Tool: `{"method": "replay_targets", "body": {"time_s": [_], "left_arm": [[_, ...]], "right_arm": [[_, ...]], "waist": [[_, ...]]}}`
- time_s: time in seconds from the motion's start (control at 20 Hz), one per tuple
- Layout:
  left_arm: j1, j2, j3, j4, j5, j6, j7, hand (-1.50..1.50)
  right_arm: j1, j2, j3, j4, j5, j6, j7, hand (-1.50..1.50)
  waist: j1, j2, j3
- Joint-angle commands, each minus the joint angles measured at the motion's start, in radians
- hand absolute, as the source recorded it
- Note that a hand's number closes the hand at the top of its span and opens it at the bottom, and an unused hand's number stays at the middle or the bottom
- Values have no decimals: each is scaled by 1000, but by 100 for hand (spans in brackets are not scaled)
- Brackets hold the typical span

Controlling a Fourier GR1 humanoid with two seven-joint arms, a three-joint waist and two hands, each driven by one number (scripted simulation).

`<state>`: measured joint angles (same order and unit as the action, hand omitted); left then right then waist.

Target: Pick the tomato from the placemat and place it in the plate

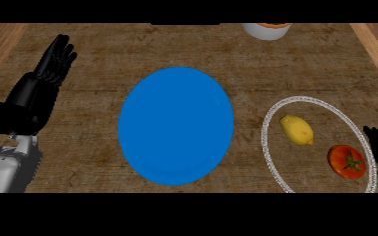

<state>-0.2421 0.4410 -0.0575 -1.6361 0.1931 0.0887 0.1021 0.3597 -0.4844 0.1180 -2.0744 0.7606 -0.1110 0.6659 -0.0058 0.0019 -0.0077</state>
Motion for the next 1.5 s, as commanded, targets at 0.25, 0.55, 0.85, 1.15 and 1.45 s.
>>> {"method": "replay_targets", "body": {"time_s": [0.25,0.55,0.85,1.15,1.45], "left_arm": [[-31,-55,-14,29,-58,8,4,0],[-11,-29,47,6,-15,-52,3,0],[-60,-51,75,107,-39,-80,-27,0],[5,-81,76,67,-83,-102,-62,0],[-19,-124,64,-55,-105,-65,91,0]], "right_arm": [[-214,38,72,-61,48,346,410,-150],[-293,47,-18,91,50,398,429,-150],[-177,41,-89,99,32,378,318,-150],[-263,91,-109,233,45,392,257,-150],[-211,133,-130,351,74,318,152,-150]], "waist": [[7,-1,7],[13,-1,7],[-3,-2,8],[7,-2,8],[6,-3,8]]}}
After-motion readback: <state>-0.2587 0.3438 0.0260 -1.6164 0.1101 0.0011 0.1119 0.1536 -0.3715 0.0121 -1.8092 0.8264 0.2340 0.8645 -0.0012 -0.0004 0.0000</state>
